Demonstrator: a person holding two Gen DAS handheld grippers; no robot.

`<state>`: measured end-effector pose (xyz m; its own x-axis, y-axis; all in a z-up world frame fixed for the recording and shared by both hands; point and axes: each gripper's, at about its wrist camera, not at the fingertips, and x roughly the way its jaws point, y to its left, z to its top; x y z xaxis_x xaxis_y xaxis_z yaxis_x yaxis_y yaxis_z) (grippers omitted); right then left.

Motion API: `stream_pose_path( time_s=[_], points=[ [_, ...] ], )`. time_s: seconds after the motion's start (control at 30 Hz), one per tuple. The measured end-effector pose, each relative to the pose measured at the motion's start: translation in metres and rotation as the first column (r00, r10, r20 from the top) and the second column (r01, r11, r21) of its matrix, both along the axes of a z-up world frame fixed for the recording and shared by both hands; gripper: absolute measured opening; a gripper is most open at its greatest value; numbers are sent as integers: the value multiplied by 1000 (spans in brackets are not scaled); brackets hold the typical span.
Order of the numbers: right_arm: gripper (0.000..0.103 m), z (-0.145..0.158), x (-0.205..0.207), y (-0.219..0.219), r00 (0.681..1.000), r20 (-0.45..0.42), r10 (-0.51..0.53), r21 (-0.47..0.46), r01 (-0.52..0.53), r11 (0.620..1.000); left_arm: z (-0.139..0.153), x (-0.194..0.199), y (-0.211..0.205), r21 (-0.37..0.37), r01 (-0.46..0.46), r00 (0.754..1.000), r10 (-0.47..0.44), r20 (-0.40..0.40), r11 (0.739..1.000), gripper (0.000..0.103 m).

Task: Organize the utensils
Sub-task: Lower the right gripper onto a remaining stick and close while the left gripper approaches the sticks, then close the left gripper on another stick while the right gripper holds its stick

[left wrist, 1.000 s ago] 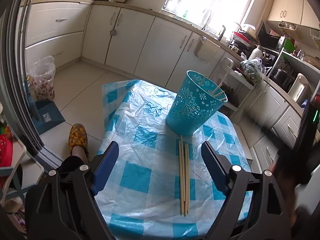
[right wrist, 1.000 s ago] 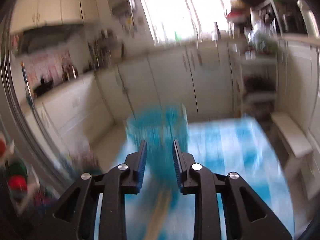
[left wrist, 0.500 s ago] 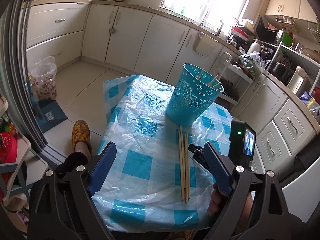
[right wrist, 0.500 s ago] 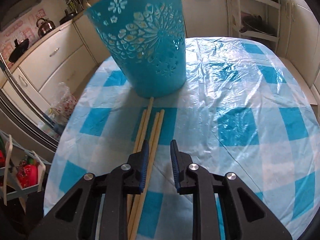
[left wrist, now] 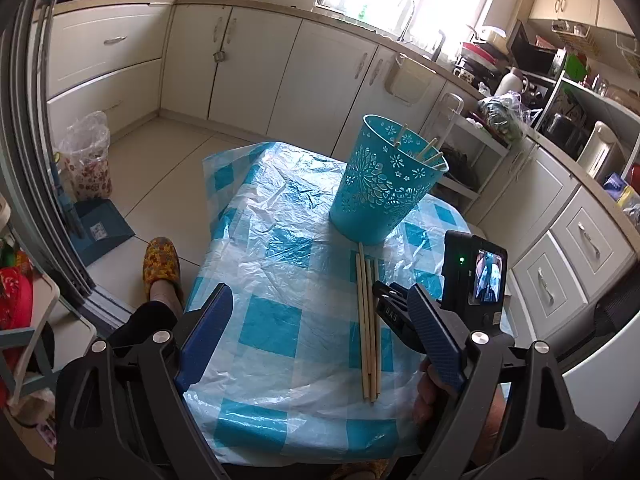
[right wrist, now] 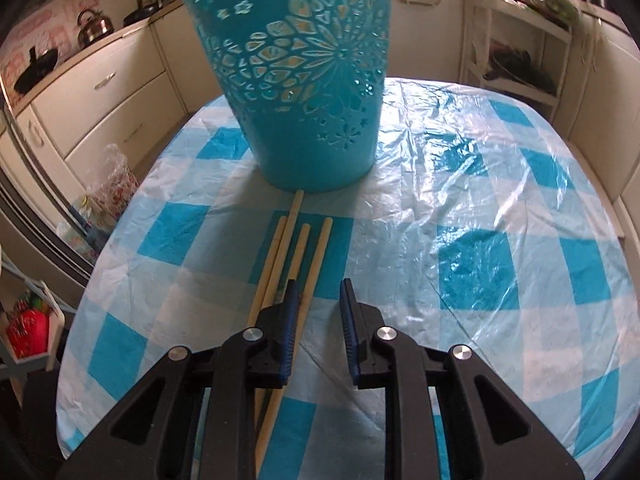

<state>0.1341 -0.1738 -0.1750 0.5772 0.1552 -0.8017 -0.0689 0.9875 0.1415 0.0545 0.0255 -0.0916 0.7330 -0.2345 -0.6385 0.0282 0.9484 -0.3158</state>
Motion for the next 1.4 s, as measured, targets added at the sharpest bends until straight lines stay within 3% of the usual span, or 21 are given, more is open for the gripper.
stream_pose_path(
  time_s=[0.1,0.2,0.4,0.57,0.97,1.3,1.4],
  points=[
    [10,0,-6,-4,999,-12,45,-35,-46,998,-2,7,-6,37,2,1000,-1,-16,999,85],
    [9,1,-22,-23,998,-27,51,-48,-53,997,-10,22,-14,93,12,999,-7,-52,996,85],
    [9,0,-52,-70,999,-45,-22,24,23,999,-43,69,-44,150,81,988,-60,-140,985,85],
    [9,-1,-58,-80,998,-43,-37,81,41,996,-74,104,-69,186,107,976,-68,-206,977,84],
    [9,-2,-62,-91,998,-45,-39,160,46,986,-105,141,-89,269,99,964,-25,-264,958,81],
    [9,-3,-65,-94,998,-52,-46,196,55,979,-112,149,-99,320,105,963,-16,-269,942,81],
    [9,-3,-65,-95,998,-52,-47,198,56,979,-110,152,-103,335,106,966,-17,-259,936,70]
  ],
)
